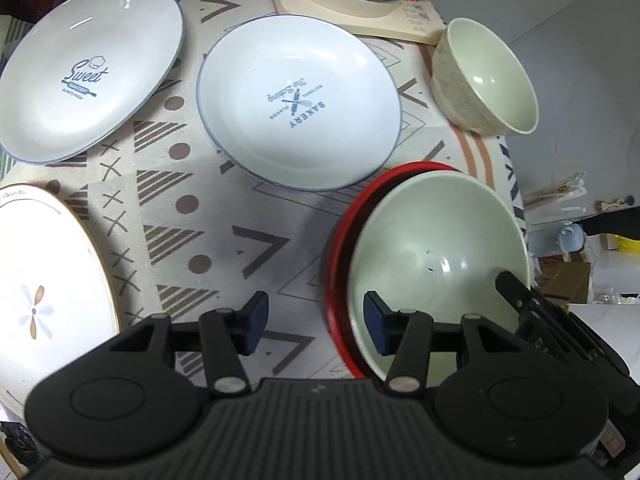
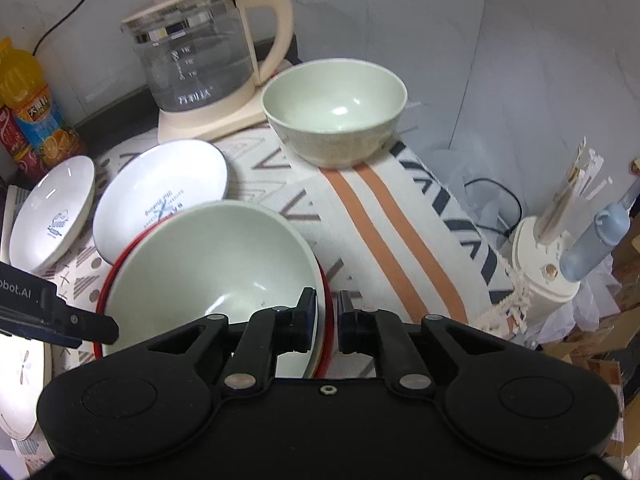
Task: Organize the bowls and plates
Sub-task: 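Open both grippers and move them to the smaller pale green bowl, then grip the smaller pale green bowl rim with both grippers and lift it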
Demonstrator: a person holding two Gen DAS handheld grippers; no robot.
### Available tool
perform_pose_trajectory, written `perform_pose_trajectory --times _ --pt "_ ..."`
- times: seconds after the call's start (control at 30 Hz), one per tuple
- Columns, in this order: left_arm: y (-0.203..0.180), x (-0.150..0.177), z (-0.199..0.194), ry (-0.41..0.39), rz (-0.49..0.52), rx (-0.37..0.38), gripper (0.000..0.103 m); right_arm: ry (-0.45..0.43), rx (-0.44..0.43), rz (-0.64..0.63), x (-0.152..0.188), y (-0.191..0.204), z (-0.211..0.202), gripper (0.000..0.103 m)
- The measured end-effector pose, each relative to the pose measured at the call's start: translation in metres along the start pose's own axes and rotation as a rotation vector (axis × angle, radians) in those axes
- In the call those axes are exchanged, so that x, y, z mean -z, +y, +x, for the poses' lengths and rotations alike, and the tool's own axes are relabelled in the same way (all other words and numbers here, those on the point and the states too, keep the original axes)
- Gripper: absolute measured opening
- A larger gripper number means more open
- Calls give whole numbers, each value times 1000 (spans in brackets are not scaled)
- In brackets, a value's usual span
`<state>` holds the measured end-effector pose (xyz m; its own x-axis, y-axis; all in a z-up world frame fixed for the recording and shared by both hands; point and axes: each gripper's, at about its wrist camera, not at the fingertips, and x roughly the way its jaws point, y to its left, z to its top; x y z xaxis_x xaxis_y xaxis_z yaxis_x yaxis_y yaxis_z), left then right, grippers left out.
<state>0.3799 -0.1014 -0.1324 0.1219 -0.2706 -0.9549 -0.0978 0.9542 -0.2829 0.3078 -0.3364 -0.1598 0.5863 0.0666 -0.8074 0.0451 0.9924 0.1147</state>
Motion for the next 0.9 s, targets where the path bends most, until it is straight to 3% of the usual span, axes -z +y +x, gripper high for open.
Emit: perform_pose_trajectory --times 0.17,0.33,0.53,0.63,0.77,0.9 --pt "2 0 -2 -13 -8 -7 53 17 0 13 4 -4 0 19" --pt "0 -3 -3 -16 -7 -31 54 0 -70 39 -3 -12 -8 28" --pt "-13 -11 -12 -51 18 -18 61 -50 -150 97 -17 -24 -24 63" --pt "-24 -16 -15 -72 34 -8 65 -91 -198 104 -27 -28 -30 72" --pt "-34 -25 -18 -113 29 5 71 -127 -185 114 -38 -35 -32 88" --pt "-44 -35 -14 -134 10 1 72 -138 -174 149 -48 -47 -28 93"
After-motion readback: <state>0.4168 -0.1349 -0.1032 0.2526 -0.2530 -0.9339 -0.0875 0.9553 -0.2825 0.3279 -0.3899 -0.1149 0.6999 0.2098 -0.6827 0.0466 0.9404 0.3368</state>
